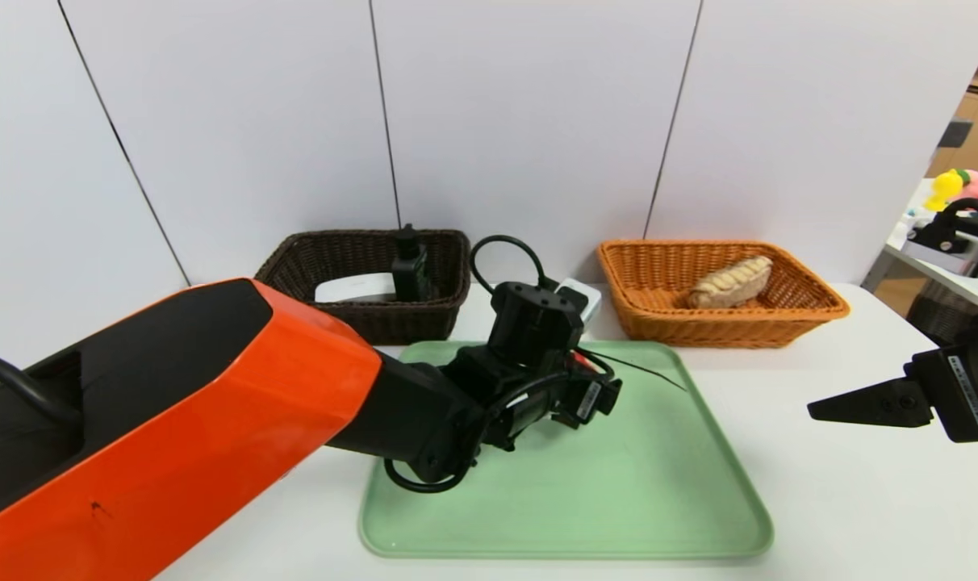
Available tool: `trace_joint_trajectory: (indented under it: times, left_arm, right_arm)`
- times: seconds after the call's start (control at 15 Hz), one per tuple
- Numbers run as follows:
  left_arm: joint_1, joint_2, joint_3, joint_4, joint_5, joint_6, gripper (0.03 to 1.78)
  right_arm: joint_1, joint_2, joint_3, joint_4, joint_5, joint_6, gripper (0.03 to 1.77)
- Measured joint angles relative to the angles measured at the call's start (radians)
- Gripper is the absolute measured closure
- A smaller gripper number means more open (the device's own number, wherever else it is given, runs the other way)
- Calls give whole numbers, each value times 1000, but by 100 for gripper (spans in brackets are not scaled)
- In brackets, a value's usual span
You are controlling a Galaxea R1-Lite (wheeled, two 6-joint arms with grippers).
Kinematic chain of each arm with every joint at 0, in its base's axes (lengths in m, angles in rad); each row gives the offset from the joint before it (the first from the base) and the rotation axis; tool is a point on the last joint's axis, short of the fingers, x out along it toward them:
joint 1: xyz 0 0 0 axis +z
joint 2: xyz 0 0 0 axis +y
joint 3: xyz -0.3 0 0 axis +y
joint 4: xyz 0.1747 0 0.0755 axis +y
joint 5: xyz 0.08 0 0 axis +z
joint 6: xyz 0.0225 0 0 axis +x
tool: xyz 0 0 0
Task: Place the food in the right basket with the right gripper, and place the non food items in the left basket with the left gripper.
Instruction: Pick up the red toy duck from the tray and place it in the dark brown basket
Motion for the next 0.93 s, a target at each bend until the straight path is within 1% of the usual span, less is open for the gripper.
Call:
trace_joint_trajectory:
  times: [0.47,0.73,0.93]
  left_arm:
    - [9,30,-3,-2,0,-29,12]
    - [7,47,-5,-42,-2,-32,12]
    - [9,61,-7,-50,-3,-31,12]
  right_arm:
    - [1,6,5,-1,1,0,10]
    - [2,7,4,-1,1,0,10]
    - [5,7,4,-1,1,0,10]
